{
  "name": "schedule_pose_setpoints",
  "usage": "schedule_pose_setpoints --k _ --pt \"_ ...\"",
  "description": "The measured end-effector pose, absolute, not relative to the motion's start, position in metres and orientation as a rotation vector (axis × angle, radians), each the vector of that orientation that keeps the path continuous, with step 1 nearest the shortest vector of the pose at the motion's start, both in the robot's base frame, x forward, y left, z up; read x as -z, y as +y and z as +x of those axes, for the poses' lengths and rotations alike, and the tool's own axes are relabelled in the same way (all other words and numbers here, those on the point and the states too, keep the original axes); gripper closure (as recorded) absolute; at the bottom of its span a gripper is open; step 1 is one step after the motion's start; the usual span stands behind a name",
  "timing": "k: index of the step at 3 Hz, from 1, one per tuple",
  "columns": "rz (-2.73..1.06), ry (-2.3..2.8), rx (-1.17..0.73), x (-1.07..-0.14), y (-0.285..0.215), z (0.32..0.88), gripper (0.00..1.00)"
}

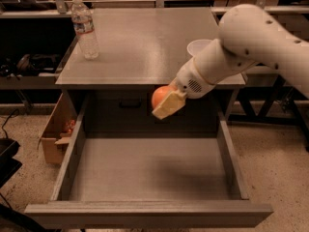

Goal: Place orange into top drawer

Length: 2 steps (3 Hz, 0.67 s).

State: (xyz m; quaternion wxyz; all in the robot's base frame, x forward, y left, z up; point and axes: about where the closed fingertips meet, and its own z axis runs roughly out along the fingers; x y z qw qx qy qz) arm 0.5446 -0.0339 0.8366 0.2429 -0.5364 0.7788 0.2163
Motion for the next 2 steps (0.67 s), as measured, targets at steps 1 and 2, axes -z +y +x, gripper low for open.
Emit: schedule_pose_setpoints --k 1,2 --pt "-1.507 2.121 -0.746 -0.775 0.017 0.519 1.0" --pt "-1.527 2.064 -0.868 -0.724 0.063 0.51 1.0"
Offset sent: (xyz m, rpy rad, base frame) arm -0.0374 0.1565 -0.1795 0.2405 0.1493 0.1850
